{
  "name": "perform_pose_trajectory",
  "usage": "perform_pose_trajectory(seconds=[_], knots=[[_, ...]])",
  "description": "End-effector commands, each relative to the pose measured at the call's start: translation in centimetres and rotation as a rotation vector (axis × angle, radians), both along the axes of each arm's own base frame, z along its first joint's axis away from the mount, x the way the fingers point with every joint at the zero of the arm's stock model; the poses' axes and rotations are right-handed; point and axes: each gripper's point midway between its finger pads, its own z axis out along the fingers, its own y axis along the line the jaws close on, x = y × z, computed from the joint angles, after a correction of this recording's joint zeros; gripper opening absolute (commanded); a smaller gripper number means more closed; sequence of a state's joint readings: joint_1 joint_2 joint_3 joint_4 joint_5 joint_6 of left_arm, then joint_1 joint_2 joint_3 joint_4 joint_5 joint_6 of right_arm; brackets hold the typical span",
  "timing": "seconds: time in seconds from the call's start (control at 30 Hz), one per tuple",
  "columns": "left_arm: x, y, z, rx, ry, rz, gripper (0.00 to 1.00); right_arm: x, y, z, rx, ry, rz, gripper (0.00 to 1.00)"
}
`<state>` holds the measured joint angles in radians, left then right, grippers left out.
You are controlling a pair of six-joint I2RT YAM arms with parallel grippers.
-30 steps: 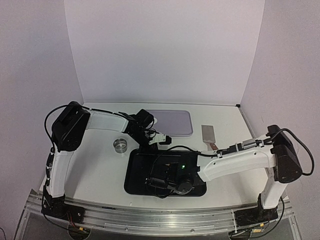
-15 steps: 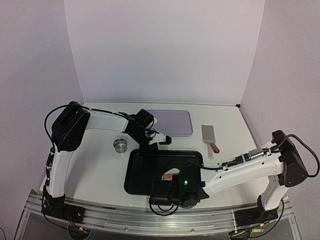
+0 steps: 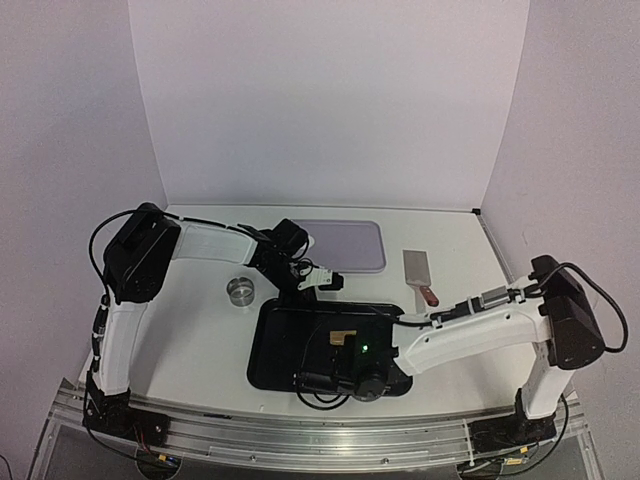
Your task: Roll out the dumpling wrappers from the dough
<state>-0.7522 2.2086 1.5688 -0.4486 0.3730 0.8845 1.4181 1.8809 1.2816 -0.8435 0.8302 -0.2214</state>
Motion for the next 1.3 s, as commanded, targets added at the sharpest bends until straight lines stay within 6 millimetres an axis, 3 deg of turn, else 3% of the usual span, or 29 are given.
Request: perform_pose_trajectory(seconds=[0.0,0.1,0.23,0.4,0.7,0.9,1.0,1.13,1.27], knots=[[2.9,1.2,-1.0,0.073,-0.146,0.013,0.0,-5.5,-3.1,-2.2,-0.132,0.18,-0.018,0.0],[2.9,1.2,-1.1,0.074,-0.144,0.012,0.0,-4.5,-2.8,-2.1,-0.128,0.161,-0.041,0.0],[3.0,1.2,-0.8,0.073,-0.149,0.012,0.0,-1.7,-1.8,-1.2,-0.09,0.15,-0.097,0.0],[3.1,1.2,-0.3,0.071,-0.158,0.015,0.0,1.6,0.0,1.7,-0.058,0.11,-0.047,0.0],[3.2,1.2,-0.1,0.069,-0.161,0.02,0.0,1.2,2.2,6.8,0.003,0.044,0.096,0.0],[3.1,1.3,-0.3,0.075,-0.156,0.02,0.0,0.9,4.6,10.1,0.058,-0.018,0.153,0.0],[3.1,1.3,-0.2,0.076,-0.157,0.021,0.0,-0.2,4.6,9.0,0.05,0.052,0.193,0.0],[3.1,1.3,-0.2,0.076,-0.158,0.02,0.0,-3.1,3.8,5.4,0.006,0.18,0.348,0.0],[3.0,1.4,-0.3,0.076,-0.151,0.025,0.0,-3.6,2.4,1.7,-0.098,0.227,0.41,0.0]])
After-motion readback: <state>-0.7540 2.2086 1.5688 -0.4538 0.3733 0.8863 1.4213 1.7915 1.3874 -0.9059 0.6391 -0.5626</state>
